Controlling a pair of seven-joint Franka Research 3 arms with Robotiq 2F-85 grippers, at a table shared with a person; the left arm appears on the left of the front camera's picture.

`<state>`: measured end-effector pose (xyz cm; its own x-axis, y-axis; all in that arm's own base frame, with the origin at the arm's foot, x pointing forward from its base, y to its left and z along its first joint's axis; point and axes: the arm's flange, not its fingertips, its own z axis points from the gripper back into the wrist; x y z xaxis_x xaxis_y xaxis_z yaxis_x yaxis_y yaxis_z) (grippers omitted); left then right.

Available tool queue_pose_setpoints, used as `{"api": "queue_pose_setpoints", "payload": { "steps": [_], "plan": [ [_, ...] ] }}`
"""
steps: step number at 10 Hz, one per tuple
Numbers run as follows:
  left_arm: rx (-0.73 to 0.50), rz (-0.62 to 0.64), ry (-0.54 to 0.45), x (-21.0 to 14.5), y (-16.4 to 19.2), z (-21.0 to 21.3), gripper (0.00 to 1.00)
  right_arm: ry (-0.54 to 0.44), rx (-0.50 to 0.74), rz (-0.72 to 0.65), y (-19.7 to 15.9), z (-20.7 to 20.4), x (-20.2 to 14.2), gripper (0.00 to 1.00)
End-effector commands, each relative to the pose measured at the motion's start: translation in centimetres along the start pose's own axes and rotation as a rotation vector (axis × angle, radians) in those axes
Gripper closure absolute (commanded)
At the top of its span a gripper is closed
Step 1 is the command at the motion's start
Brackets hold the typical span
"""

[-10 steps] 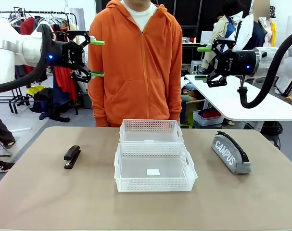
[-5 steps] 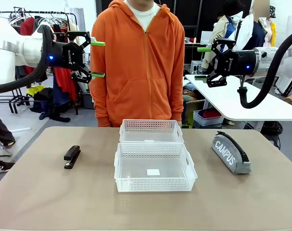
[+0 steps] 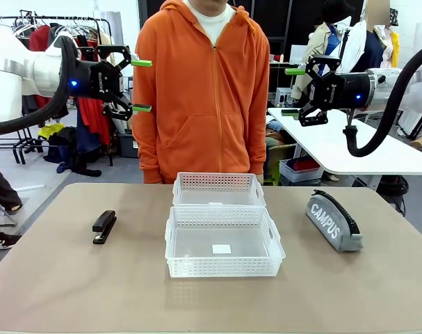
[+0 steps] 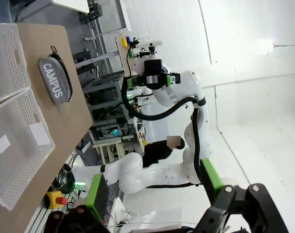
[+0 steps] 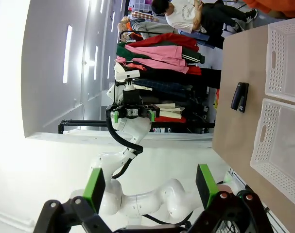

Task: Distribute items into two baskets.
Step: Pick up the Pencil pouch that the person points to.

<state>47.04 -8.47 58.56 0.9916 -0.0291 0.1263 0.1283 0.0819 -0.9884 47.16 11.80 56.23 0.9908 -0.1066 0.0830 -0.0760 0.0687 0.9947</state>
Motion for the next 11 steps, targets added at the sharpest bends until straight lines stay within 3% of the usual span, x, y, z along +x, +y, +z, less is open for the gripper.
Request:
{"api": "queue_pose_setpoints", "payload": {
  "steps": [1,11],
  "plan": [
    [0.0,-0.004,-0.002,0.02,-0.2,0.11,0.0,-0.001,0.001,0.001,0.11,0.02,0.01,0.0],
    [0.0,-0.004,-0.002,0.02,-0.2,0.11,0.0,-0.001,0.001,0.001,0.11,0.02,0.01,0.0]
  ]
}}
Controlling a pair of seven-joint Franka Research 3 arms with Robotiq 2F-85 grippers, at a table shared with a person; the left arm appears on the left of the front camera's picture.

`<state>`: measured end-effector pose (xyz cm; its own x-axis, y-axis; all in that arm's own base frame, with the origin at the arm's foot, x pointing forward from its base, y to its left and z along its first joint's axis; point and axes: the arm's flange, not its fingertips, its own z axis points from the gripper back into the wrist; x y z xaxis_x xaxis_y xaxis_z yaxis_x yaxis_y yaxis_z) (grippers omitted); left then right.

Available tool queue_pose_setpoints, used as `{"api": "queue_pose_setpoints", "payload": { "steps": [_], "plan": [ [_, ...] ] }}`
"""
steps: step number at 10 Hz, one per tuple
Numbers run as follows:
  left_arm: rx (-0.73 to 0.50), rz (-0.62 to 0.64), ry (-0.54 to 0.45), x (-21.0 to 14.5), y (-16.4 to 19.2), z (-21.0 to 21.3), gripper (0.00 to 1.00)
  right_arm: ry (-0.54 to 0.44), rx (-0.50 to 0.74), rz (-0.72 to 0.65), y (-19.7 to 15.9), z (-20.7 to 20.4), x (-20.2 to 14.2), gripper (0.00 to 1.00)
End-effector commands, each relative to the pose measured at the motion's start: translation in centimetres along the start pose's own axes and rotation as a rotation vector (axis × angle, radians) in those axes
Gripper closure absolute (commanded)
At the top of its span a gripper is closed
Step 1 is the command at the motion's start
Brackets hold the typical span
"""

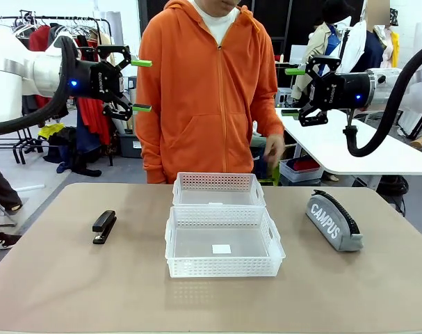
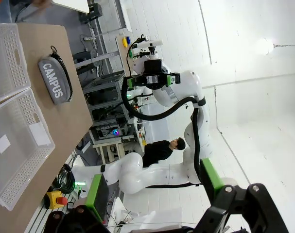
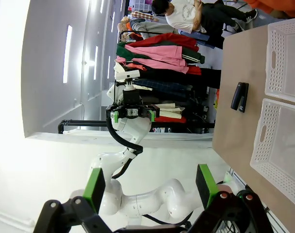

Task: Distribute items into two baskets.
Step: Pick up the Pencil pouch that the person points to.

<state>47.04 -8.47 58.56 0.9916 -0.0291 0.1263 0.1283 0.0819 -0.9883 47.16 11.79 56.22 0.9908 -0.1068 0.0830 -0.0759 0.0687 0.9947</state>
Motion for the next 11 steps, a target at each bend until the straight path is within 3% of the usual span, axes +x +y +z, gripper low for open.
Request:
{"api": "queue_pose_setpoints", "payload": {
  "steps": [1,11],
  "plan": [
    [0.0,-0.004,-0.002,0.02,-0.2,0.11,0.0,0.0,0.001,0.001,0.11,0.02,0.0,0.0],
    [0.0,-0.004,-0.002,0.02,-0.2,0.11,0.0,0.0,0.001,0.001,0.11,0.02,0.0,0.0]
  ]
}}
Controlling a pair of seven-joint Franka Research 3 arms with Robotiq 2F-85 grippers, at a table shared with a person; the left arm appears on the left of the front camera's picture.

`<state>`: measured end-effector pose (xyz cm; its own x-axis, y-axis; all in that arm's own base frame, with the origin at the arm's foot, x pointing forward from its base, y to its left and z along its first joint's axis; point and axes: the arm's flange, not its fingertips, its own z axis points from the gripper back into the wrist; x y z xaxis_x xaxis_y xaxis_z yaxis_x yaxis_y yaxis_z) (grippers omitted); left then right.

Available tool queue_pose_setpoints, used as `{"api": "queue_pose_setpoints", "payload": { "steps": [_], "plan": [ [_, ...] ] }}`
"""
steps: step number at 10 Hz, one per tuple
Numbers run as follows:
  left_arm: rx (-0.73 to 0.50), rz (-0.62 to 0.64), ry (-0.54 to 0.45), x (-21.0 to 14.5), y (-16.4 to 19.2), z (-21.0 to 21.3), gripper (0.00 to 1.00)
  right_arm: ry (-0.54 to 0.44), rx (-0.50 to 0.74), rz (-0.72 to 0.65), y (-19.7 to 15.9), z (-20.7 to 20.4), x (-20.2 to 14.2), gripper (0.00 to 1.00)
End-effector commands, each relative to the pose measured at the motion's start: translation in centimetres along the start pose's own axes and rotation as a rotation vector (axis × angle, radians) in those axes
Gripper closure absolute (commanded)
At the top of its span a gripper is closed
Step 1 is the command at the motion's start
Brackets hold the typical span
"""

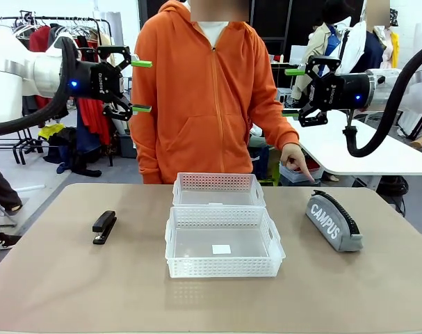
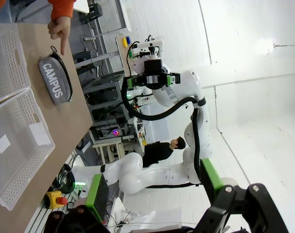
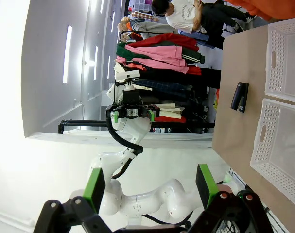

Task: Distribute items into two baskets.
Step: Pick up the Pencil pouch that the person points to.

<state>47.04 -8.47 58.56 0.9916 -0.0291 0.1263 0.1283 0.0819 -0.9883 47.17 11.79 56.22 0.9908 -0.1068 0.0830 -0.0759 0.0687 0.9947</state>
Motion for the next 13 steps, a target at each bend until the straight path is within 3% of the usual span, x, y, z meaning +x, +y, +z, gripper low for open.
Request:
{"api": "queue_pose_setpoints", "payload": {
  "steps": [1,4,6,10,13],
  "plan": [
    [0.0,-0.004,-0.002,0.0,-0.2,0.1,0.0,0.0,0.001,0.001,0.1,0.0,0.0,0.0],
    [0.0,-0.004,-0.002,0.0,-0.2,0.1,0.0,0.0,0.0,0.0,0.0,0.0,0.0,0.0],
    [0.0,-0.004,-0.002,0.0,-0.2,0.1,0.0,0.023,-0.248,0.064,1.1,0.1,0.0,0.0],
    [0.0,-0.004,-0.002,0.0,-0.2,0.1,0.0,0.04,-0.767,0.053,3.4,0.3,1.1,0.0],
    [0.0,-0.004,-0.002,0.0,-0.2,0.1,0.0,-0.042,-1.098,0.067,3.9,1.8,2.8,0.0]
  ]
}}
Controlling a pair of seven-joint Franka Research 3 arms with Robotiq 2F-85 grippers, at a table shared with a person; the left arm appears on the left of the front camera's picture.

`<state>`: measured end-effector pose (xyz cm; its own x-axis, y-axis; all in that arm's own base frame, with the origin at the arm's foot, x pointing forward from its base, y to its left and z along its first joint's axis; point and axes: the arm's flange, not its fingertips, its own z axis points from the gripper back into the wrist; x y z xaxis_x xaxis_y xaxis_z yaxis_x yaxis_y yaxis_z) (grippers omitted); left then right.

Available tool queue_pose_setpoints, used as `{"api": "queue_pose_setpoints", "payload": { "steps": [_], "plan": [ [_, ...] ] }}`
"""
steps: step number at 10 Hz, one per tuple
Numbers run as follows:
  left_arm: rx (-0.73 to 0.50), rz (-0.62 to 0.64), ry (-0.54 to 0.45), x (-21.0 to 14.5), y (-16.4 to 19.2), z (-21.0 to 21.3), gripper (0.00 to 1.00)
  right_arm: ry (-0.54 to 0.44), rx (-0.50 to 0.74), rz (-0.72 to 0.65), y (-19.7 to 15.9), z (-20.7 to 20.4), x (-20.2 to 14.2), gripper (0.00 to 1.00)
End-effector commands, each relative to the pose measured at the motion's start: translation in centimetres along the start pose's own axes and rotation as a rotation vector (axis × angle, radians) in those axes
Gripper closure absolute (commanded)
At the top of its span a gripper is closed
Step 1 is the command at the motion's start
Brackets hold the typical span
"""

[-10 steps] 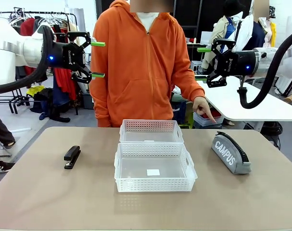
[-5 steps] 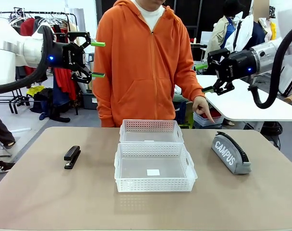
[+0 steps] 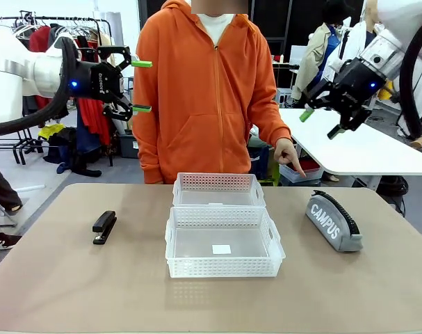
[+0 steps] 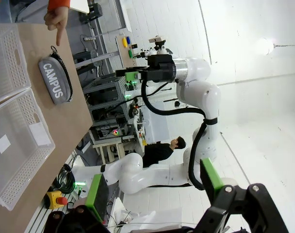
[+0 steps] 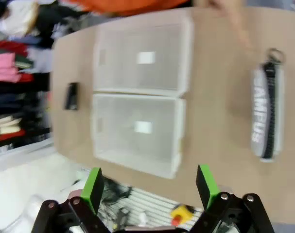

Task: Distribute items into two baskets.
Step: Pick up the Pencil pouch that the person points to.

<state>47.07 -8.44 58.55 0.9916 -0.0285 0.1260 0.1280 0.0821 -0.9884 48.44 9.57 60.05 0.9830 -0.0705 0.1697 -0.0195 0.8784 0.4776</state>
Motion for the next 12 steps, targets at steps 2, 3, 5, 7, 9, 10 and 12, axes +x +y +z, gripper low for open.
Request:
{"api": "queue_pose_setpoints", "payload": {
  "steps": [2,3,5,7,9,10,12],
  "plan": [
    [-0.001,-0.004,-0.002,0.0,-0.2,0.1,0.0,-0.057,-0.336,-0.038,-1.3,0.4,1.9,0.0],
    [-0.001,-0.004,-0.002,0.0,-0.2,0.1,0.0,-0.105,-0.473,-0.04,-2.4,0.3,2.2,0.0],
    [-0.001,-0.004,-0.002,0.0,-0.2,0.1,0.0,-0.105,-0.548,-0.048,-4.2,-0.5,2.9,0.0],
    [-0.001,-0.004,-0.002,0.0,-0.2,0.1,0.0,-0.102,-0.511,-0.006,-4.5,0.5,2.5,0.0],
    [-0.001,-0.004,-0.002,0.0,-0.2,0.1,0.0,-0.102,-0.511,-0.006,-4.5,0.5,2.5,0.0],
    [-0.001,-0.004,-0.002,0.0,-0.2,0.1,0.0,-0.088,-0.517,-0.015,-5.0,-0.3,2.7,0.0],
    [-0.001,-0.004,-0.002,0.0,-0.2,0.1,0.0,0.109,-0.546,-0.031,-8.2,-4.3,4.1,0.0]
  ]
}}
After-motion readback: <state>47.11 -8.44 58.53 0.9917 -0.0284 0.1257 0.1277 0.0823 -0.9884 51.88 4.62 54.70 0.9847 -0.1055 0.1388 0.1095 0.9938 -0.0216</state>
